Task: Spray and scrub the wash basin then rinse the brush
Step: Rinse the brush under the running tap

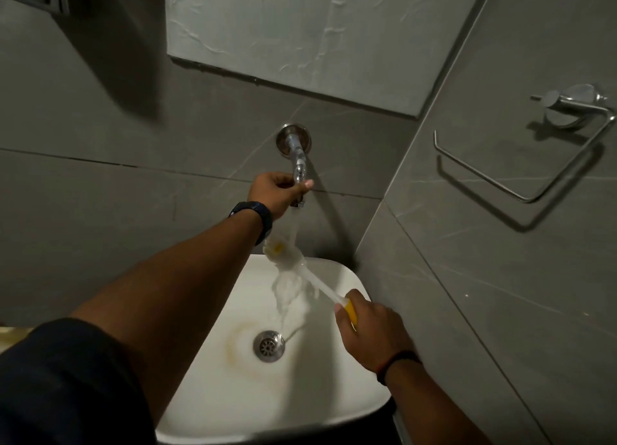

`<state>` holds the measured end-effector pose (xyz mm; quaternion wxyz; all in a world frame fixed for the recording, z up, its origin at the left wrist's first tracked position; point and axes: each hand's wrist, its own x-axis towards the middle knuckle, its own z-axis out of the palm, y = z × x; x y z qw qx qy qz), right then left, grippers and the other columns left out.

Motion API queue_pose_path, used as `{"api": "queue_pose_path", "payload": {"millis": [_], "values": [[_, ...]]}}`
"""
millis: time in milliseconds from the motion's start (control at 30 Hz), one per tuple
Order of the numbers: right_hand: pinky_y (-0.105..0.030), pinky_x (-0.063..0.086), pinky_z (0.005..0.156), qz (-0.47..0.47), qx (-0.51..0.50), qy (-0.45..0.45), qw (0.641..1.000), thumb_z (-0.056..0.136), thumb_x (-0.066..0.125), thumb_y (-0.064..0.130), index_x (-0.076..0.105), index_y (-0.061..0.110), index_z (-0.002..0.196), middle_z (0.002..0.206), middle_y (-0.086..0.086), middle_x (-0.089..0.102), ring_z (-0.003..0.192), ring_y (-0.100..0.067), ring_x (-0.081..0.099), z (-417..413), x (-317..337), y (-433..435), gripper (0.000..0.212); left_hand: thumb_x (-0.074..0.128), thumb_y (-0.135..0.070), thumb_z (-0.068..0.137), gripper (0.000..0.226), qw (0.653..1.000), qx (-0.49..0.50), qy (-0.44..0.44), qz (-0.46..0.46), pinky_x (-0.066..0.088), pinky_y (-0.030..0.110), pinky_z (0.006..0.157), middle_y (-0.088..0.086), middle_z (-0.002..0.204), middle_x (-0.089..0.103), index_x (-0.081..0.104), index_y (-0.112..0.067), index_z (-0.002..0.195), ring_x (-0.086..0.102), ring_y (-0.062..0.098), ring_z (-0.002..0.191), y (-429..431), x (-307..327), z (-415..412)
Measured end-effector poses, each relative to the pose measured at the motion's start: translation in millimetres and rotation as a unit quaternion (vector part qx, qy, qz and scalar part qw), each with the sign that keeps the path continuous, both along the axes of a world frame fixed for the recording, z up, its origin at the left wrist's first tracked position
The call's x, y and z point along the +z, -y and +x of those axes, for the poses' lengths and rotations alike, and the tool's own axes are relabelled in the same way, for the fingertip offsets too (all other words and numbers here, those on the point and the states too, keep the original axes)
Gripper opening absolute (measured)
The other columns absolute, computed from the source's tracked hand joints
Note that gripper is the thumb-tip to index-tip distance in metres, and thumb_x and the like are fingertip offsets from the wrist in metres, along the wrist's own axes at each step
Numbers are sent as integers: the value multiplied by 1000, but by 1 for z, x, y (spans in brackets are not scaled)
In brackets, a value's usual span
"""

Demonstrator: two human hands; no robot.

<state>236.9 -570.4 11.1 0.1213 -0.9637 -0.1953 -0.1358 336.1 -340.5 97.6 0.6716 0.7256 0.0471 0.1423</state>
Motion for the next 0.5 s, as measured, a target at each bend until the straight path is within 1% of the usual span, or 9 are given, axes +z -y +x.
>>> {"api": "queue_pose_path", "payload": {"millis": [100, 133, 200, 233, 267, 333, 367, 400, 500], "values": [[-22, 21, 44, 7, 12, 19, 1000, 87, 40, 42, 52, 17, 86, 61, -3, 62, 48, -22, 47, -6, 3, 4, 28, 73, -36, 77, 23, 1000, 11, -10, -2, 41, 14, 56, -4, 73, 69, 70, -15, 88, 61, 2, 63, 2, 0, -2], [-21, 20, 43, 29, 1, 10, 1000, 88, 42, 41, 52, 16, 84, 61, -5, 62, 49, -23, 46, -8, 3, 5, 27, 72, -36, 78, 24, 1000, 15, -12, -1, 40, 13, 55, -5, 73, 68, 70, -15, 89, 61, 1, 62, 3, 0, -2], [-28, 29, 44, 123, -31, -40, 991, 89, 47, 39, 48, 16, 74, 58, -6, 56, 54, -26, 47, -10, 3, 4, 27, 72, -35, 78, 26, 1000, 23, -8, -1, 41, 13, 55, -4, 72, 68, 71, -12, 91, 60, 2, 62, 5, 0, -3], [-29, 32, 46, 209, -49, -96, 972, 87, 48, 39, 45, 16, 67, 54, -5, 50, 52, -25, 44, -10, 4, 3, 31, 72, -35, 78, 27, 1000, 26, -6, -1, 41, 13, 55, -4, 72, 67, 71, -12, 91, 60, 3, 62, 6, 1, -4], [-27, 31, 45, 311, -67, -163, 934, 86, 49, 39, 42, 15, 62, 50, -2, 44, 47, -21, 38, -10, 6, 1, 34, 72, -35, 79, 26, 1000, 27, -6, 1, 41, 14, 56, -5, 72, 67, 71, -12, 92, 60, 3, 63, 6, 1, -4], [-19, 24, 38, 443, -113, -302, 836, 88, 50, 35, 42, 14, 62, 45, 2, 36, 37, -14, 28, -8, 9, 2, 35, 71, -36, 80, 26, 1000, 29, -10, 4, 39, 15, 56, -6, 71, 67, 71, -13, 92, 59, 2, 64, 7, 1, -4], [-15, 21, 37, 462, -129, -355, 803, 90, 49, 33, 43, 14, 63, 44, 1, 35, 34, -13, 25, -8, 11, 4, 34, 70, -36, 80, 27, 999, 29, -11, 6, 39, 15, 56, -6, 71, 66, 71, -12, 93, 59, 2, 63, 7, 1, -5], [-14, 20, 36, 461, -137, -391, 784, 91, 48, 33, 45, 14, 64, 45, 0, 36, 32, -13, 24, -8, 12, 6, 33, 70, -36, 80, 27, 999, 29, -11, 7, 39, 16, 56, -6, 71, 66, 70, -12, 93, 59, 3, 63, 7, 1, -4], [-15, 21, 36, 456, -139, -431, 766, 91, 46, 35, 47, 14, 65, 46, -2, 39, 31, -13, 25, -9, 13, 8, 33, 69, -36, 81, 27, 999, 26, -15, 16, 38, 16, 55, -4, 70, 65, 70, -11, 92, 58, 3, 63, 6, 1, -4]]}}
